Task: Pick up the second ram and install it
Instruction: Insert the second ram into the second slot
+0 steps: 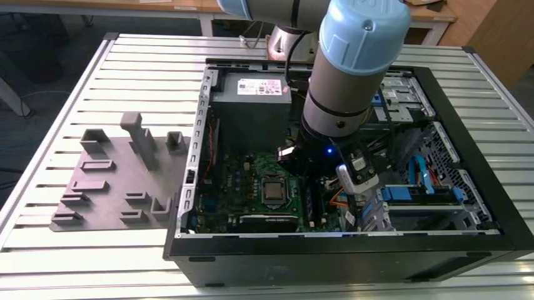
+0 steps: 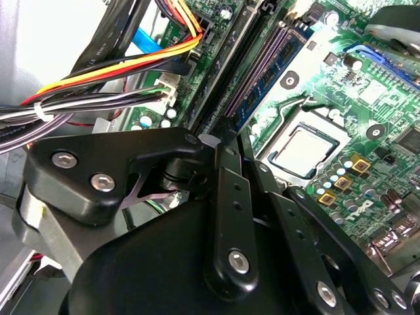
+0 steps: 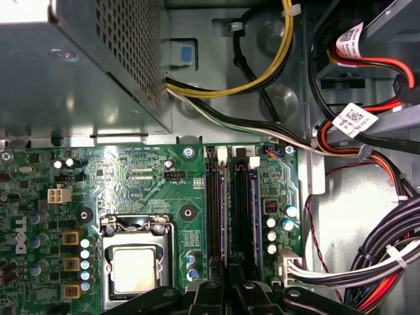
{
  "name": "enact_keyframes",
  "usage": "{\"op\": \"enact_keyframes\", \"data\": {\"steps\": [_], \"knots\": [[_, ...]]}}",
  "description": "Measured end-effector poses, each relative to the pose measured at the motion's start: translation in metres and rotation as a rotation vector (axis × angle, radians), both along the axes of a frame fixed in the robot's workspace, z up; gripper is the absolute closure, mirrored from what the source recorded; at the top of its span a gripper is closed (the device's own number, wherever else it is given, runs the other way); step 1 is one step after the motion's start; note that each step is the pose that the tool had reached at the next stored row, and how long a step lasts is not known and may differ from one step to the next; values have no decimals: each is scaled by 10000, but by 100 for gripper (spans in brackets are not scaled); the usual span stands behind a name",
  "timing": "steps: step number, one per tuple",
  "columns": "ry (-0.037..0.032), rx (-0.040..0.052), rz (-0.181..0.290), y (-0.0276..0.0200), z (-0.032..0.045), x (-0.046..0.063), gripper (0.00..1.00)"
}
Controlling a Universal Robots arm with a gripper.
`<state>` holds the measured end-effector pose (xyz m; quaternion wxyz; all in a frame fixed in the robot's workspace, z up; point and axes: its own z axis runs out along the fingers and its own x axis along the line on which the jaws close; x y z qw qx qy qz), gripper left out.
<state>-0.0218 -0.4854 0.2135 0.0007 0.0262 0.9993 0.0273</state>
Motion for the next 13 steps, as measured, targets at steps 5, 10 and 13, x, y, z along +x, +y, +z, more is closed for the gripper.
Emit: {"op": "enact_keyframes", "data": {"steps": [5,10,13], "knots": [[-2,-33,-1,-4,-1,0,89],[-1,-52,8,-7,31,0,89],[-1,-56,201,-7,31,0,89]]}}
